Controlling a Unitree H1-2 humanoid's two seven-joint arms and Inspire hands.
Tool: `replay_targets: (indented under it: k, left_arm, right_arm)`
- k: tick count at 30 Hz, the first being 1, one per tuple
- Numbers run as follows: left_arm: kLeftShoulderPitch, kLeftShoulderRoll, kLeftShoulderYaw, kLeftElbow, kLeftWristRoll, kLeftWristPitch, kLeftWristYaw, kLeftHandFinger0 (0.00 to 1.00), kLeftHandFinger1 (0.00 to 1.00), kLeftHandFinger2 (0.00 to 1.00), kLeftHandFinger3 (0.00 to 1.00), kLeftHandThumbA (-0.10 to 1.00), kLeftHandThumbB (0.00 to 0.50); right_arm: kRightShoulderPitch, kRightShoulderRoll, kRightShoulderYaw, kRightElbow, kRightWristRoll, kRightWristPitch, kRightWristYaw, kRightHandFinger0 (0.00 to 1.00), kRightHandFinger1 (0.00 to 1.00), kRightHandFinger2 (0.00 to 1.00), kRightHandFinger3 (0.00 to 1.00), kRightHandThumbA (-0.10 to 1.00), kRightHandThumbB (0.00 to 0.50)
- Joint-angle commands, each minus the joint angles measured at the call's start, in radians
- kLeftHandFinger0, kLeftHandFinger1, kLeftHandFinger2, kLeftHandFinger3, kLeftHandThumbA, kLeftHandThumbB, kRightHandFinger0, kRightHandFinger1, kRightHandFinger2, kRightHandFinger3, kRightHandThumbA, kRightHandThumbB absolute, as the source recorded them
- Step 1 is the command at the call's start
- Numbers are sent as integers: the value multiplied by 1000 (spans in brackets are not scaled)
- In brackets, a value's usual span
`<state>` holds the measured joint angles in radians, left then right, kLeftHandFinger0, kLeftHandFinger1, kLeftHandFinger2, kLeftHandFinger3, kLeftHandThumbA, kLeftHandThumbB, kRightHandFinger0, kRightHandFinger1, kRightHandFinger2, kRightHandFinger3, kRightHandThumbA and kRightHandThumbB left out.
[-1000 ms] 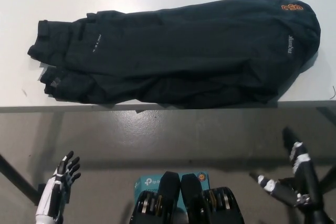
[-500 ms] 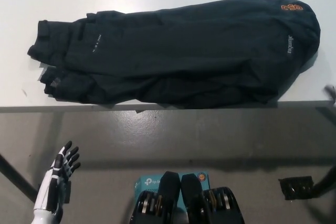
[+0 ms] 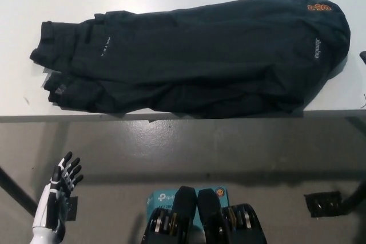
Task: The robot grabs the right edges of the black jacket on the table, and folds it in half
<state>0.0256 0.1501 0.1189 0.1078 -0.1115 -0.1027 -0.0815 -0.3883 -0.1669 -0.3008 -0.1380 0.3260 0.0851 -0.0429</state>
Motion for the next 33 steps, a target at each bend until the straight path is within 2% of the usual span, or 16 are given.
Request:
replay_targets:
  k: [1,8,10,13,14,22,27,30,33]
  left_arm:
    - [-2,5,2,-30,-7,-36,-7,1000,1000,1000,1000,1000,117]
    - [-17,3,3,-28,0,-35,1,1000,1000,1000,1000,1000,121]
    - [-17,4,4,-28,3,-37,3,1000,1000,1000,1000,1000,113]
    - [-16,2,5,-30,0,-36,2,1000,1000,1000,1000,1000,131]
    - [-18,3,4,-24,0,-43,0,1000,1000,1000,1000,1000,125]
    - [-18,13,3,-27,4,-42,-4,1000,1000,1000,1000,1000,136]
    - [-19,7,4,-27,-2,-55,-5,1000,1000,1000,1000,1000,123]
    - [-18,10,4,-31,0,-50,-5,1000,1000,1000,1000,1000,117]
    - [-16,13,-1,-32,13,-56,-4,1000,1000,1000,1000,1000,118]
  right_arm:
    - [-111,-9,-60,128,197,70,42,1000,1000,1000,1000,1000,209]
    - [-189,-20,-91,317,193,22,63,1000,1000,1000,1000,1000,178]
    - [-207,-20,-96,367,187,7,58,1000,1000,1000,1000,1000,178]
    - [-225,-22,-109,423,201,3,63,1000,1000,1000,1000,1000,186]
    - [-235,-19,-122,449,217,1,66,1000,1000,1000,1000,1000,174]
    - [-268,9,-177,538,306,22,88,1000,1000,1000,1000,1000,224]
    - [-250,35,-165,542,272,-18,76,1000,1000,1000,1000,1000,204]
    - [-243,49,-147,542,245,-43,74,1000,1000,1000,1000,1000,227]
    - [-239,68,-152,535,261,-34,66,1000,1000,1000,1000,1000,224]
